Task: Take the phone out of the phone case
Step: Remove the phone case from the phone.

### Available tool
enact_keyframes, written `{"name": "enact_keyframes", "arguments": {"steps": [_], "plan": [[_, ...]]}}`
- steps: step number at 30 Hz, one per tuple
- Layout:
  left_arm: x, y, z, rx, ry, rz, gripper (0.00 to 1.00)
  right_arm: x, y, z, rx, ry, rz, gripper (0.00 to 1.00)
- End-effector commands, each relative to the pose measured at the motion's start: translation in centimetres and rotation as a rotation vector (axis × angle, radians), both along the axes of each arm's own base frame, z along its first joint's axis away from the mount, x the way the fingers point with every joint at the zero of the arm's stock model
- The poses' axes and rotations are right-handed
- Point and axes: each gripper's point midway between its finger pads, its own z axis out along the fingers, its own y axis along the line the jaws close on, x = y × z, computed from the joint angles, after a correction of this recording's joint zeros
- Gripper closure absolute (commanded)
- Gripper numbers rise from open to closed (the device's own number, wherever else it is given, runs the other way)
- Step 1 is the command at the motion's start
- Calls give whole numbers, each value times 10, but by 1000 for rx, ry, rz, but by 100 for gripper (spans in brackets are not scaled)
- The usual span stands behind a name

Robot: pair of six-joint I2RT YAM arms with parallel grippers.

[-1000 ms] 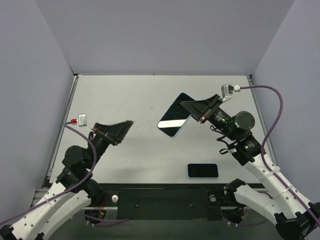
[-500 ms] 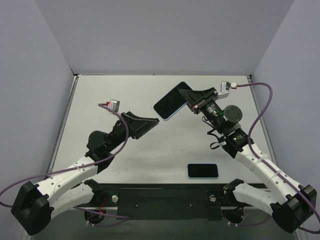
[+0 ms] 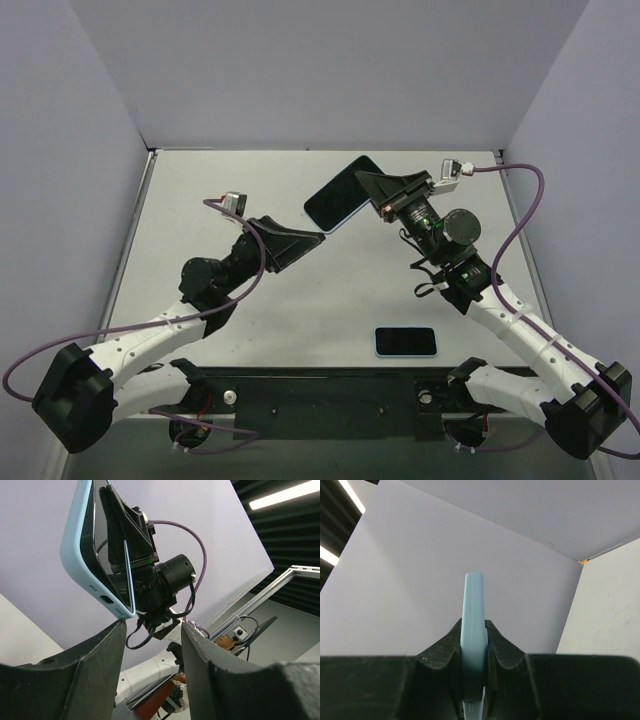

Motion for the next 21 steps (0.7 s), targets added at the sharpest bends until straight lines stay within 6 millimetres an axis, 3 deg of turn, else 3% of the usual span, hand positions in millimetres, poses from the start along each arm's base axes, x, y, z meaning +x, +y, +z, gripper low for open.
{"name": "enact_keyframes", "arguments": {"steps": [1, 7, 15, 21], "plan": [[-9, 1, 28, -64, -60, -38, 42, -21, -6, 65, 126, -175, 17, 100], [-4, 0, 32, -69, -57, -21, 38, -27, -10, 71, 132, -189, 17, 100], [-6, -5, 41, -83, -91, -50, 56, -26, -9, 70, 136, -184, 16, 100], [-7, -8, 42, -89, -95, -56, 63, -24, -8, 68, 123, -177, 0, 100]]}}
